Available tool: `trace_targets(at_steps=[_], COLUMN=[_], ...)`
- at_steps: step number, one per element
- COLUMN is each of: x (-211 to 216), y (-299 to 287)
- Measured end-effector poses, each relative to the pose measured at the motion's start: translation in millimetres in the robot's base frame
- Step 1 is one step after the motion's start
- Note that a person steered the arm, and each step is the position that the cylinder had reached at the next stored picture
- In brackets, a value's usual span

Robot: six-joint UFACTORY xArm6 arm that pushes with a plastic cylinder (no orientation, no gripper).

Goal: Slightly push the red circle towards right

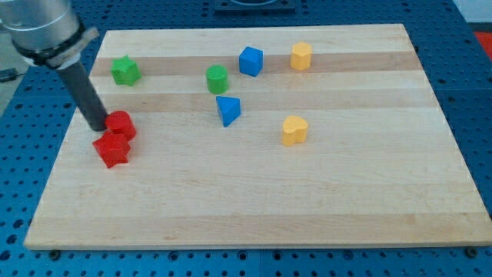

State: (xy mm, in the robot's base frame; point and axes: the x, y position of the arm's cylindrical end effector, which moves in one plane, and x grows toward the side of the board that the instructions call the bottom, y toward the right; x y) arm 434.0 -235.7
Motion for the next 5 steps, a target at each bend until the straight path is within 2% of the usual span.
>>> trace_targets(at_steps=[1,2,3,4,5], x=[0,4,47,90,90], y=[10,-7,-26,-13,14])
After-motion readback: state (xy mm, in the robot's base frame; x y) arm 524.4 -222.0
